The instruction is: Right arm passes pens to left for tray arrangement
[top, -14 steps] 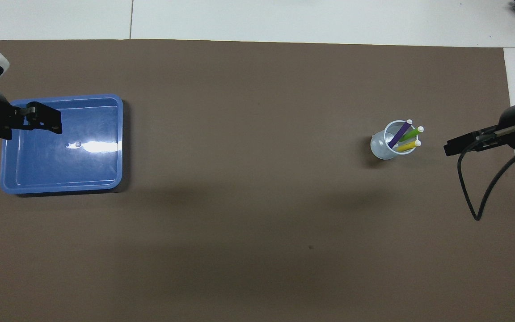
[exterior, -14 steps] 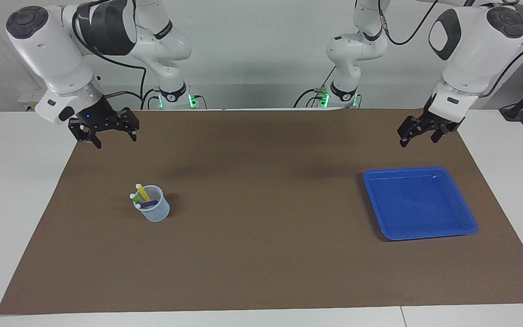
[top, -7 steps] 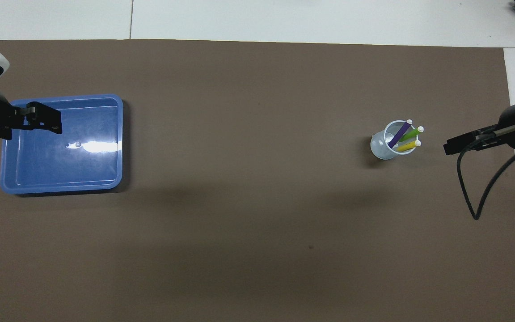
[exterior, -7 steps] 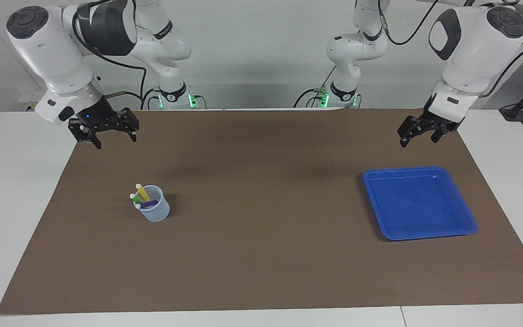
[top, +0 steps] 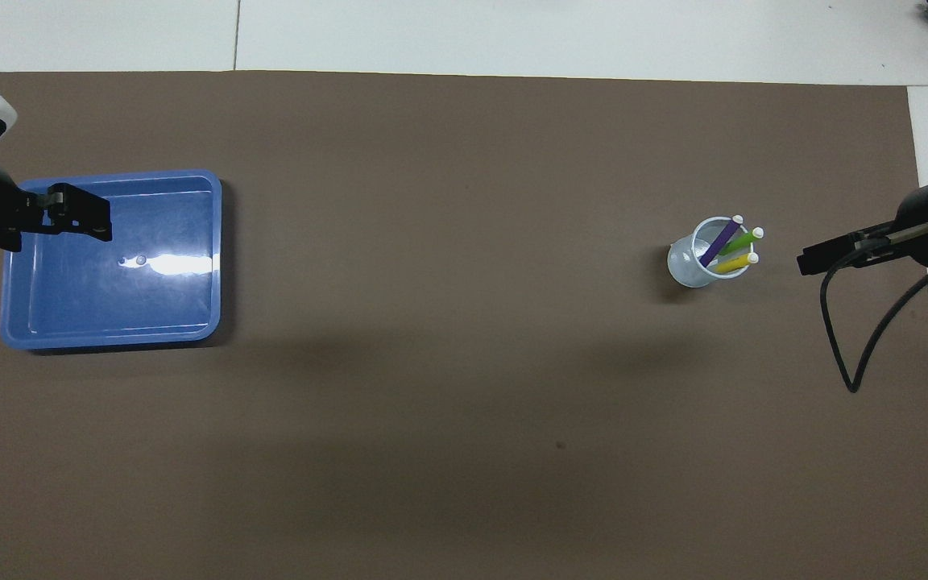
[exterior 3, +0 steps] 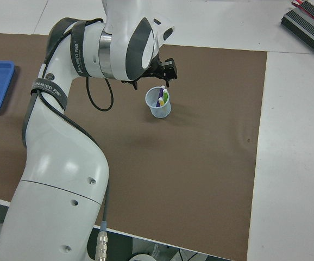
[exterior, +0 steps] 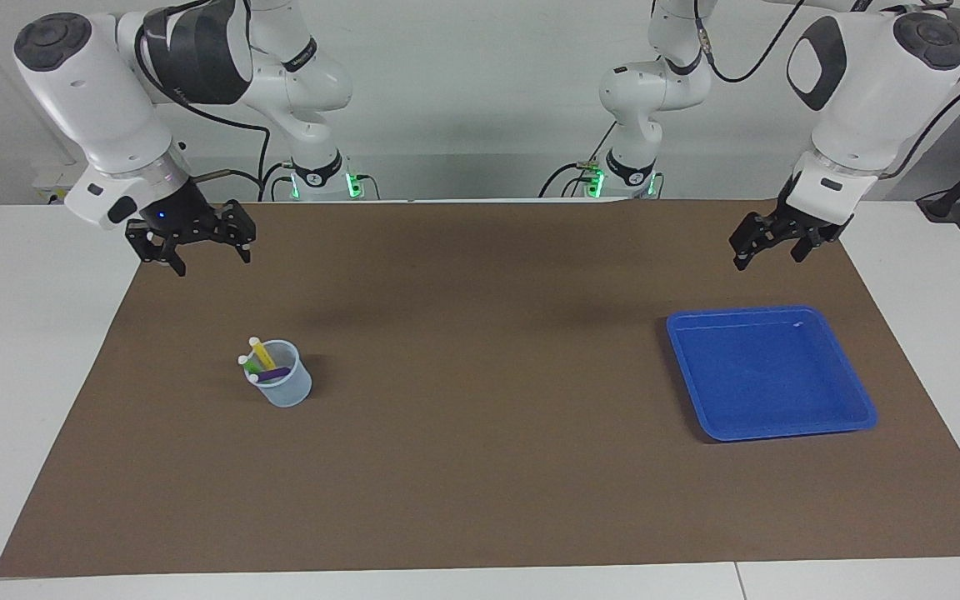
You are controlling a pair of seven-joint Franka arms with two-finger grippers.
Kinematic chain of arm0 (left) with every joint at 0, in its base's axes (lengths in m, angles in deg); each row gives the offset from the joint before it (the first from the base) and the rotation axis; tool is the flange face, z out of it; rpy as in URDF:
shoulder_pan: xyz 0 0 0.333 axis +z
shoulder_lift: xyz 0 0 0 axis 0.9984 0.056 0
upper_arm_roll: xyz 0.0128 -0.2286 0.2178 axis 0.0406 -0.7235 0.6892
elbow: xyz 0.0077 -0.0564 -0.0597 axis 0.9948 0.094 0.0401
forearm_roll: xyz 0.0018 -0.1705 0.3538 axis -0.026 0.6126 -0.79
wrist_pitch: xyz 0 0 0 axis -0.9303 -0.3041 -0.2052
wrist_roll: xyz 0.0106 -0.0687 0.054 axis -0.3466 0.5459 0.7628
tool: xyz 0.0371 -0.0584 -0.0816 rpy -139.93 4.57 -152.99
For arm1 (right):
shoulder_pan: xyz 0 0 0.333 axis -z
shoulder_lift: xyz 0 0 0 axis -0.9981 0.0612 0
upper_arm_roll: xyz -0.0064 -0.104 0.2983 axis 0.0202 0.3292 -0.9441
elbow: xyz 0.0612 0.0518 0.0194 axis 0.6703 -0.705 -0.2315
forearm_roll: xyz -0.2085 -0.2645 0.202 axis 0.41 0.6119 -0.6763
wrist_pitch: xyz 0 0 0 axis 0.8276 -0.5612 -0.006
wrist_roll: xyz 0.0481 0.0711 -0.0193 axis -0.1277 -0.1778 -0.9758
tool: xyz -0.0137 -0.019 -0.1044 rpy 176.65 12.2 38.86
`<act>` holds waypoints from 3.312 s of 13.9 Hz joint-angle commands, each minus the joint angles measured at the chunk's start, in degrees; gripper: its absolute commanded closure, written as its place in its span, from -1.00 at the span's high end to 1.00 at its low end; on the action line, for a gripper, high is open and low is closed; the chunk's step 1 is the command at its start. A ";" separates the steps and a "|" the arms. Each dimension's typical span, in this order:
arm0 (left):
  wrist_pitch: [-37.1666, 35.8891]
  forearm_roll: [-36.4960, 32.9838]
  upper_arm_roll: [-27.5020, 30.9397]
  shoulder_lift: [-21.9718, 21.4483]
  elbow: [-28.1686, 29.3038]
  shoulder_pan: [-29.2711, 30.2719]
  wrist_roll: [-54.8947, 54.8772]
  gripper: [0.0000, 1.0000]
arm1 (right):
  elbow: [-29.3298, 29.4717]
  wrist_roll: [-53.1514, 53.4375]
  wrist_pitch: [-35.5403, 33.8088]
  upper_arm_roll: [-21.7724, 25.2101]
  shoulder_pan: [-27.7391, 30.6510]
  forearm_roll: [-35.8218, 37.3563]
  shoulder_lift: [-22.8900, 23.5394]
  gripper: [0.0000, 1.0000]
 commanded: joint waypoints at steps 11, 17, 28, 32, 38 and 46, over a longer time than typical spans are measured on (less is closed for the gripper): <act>0.42 0.76 0.39 -1.78 1.85 -0.09 0.24 1.00 | -1.97 -3.71 14.44 -0.52 1.58 0.04 9.05 1.00; 0.42 0.76 0.39 -1.78 1.85 -0.09 0.15 1.00 | -2.59 -3.01 19.99 -0.87 0.53 0.04 13.98 0.89; 0.42 0.76 0.39 -1.78 1.85 -0.09 0.15 1.00 | -6.02 -3.27 22.89 -1.22 -0.35 0.04 14.60 -0.05; 0.42 0.76 0.39 -1.78 1.85 -0.09 0.15 1.00 | -7.51 -3.45 24.74 -1.22 -0.35 0.04 14.68 -0.13; 0.42 0.76 0.39 -1.78 1.85 -0.09 0.15 1.00 | -7.25 -3.71 25.09 -1.13 -0.35 0.13 14.68 -0.23; 0.42 0.76 0.39 -1.78 1.85 -0.09 0.15 1.00 | -7.51 -3.71 26.41 -1.22 -0.35 0.13 14.77 -0.35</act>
